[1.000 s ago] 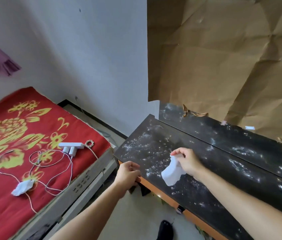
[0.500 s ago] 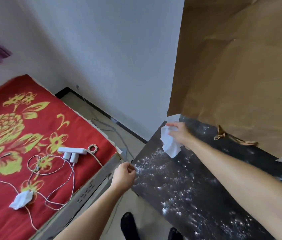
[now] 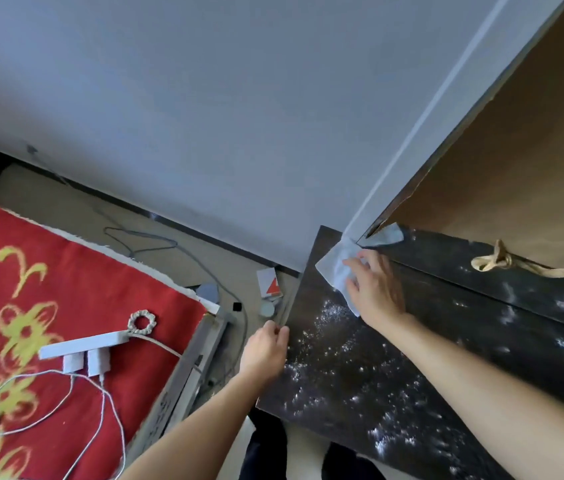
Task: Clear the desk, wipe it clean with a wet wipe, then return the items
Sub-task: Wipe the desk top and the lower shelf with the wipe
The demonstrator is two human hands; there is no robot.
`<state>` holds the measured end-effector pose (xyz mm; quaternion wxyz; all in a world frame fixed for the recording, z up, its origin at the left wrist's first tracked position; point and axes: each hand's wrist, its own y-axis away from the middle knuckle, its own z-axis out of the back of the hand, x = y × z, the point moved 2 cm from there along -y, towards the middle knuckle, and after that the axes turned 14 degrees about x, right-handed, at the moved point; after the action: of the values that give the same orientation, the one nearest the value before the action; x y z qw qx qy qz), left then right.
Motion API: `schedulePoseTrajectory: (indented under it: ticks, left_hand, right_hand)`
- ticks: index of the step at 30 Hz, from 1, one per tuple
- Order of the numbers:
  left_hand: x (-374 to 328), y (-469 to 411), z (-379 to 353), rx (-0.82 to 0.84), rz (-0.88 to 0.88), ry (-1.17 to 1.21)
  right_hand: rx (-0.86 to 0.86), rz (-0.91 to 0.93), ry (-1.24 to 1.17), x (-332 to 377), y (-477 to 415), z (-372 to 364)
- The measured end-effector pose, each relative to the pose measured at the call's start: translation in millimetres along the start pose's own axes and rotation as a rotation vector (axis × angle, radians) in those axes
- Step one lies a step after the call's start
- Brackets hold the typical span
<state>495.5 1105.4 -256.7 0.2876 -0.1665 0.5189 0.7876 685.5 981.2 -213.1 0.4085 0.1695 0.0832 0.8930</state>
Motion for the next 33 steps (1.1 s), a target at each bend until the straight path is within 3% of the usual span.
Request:
schedulePoseTrajectory:
  ticks: [4,11,16,21,26,30,33]
  left_hand:
    - [6,-11,-3,0.054,-0.052,0.018]
    - [28,-23,-13,0.089,-0.143,0.003]
    - [29,-23,-14,0.108,-0.141,-0.022]
    - [32,-25,-17,0.083,-0.148,0.001]
    - [35,-25,-17,0.057,-0.153,-0.006]
    - [35,-25,-18,0.033,-0.157,0.004]
    - [37,-25,-20,0.021,-0.142,0.016]
  right_hand:
    - [0.131,-0.005,-0.230,4,-20,-25]
    - [-0.065,-0.013,-0.317,25,-74,-39]
    - [0.058,0.191,-0.229,11,-18,-51]
    - [-0.026,-0.073,-0.095,16,-75,-43]
    - [0.087,0.201,-0.027,41,-71,-51]
    - [0.018,-0.017,-0.081,26,-82,-39]
    - [0.073,0.095,-0.047,30,-61,-50]
